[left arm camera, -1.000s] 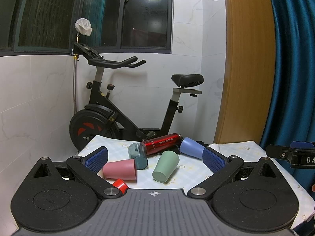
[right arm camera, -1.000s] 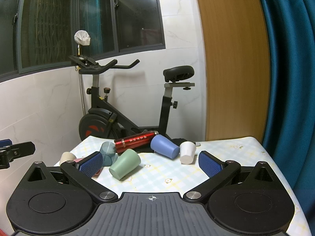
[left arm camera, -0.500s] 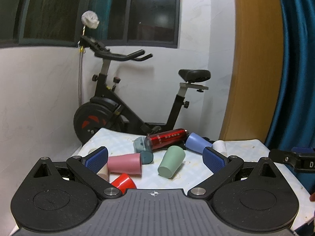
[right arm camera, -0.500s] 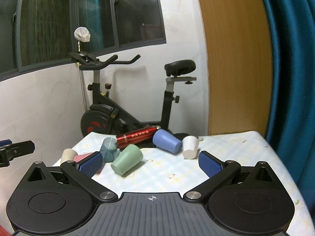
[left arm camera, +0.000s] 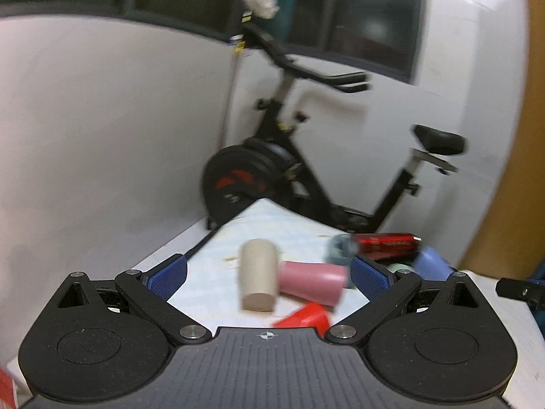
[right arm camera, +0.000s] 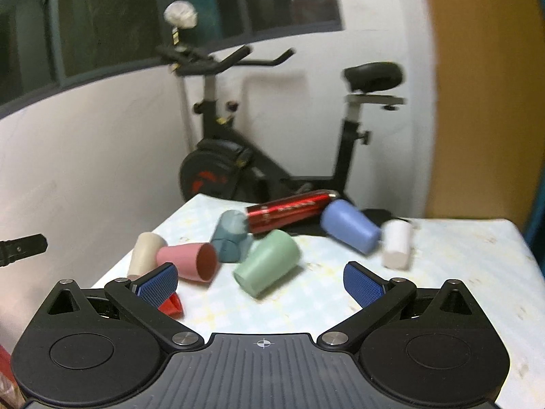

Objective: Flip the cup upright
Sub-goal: 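Reach the right tool to the translucent teal cup and close on it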

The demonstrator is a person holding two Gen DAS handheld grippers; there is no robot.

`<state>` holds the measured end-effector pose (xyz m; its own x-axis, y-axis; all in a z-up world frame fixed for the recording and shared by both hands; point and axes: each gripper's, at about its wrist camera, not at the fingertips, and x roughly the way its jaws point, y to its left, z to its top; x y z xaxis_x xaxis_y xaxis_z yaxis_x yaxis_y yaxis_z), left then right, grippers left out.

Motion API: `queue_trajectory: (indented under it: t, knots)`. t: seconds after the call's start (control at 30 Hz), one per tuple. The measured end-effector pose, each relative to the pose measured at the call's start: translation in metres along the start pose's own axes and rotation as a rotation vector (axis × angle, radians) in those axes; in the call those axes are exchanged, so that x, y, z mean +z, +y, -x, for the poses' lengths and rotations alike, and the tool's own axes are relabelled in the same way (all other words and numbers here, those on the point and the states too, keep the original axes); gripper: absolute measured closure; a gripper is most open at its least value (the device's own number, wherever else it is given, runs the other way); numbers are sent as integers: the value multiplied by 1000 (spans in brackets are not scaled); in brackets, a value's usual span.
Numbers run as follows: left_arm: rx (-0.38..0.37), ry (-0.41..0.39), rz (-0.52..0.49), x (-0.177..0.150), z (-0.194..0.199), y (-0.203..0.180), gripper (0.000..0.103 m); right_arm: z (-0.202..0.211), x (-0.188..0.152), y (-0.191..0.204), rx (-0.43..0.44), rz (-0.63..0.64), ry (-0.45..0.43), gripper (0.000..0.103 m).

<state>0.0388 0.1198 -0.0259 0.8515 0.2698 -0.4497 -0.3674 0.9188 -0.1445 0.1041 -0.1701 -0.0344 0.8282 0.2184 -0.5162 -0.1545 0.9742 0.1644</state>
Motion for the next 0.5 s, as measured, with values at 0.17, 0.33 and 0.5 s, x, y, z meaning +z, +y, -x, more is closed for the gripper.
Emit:
queue_trajectory:
  t: [0.17,0.33,0.5]
  knots:
    - [65,49,91,-4,-30,29,0,-78,34,10,60,47,65,5]
    - [96,107,167,-13,-59,63,1,-176,63,17,125,-13,176,9]
    - [113,142,228,-15,-76,88,1,-270,72,28,100,-84,335,20]
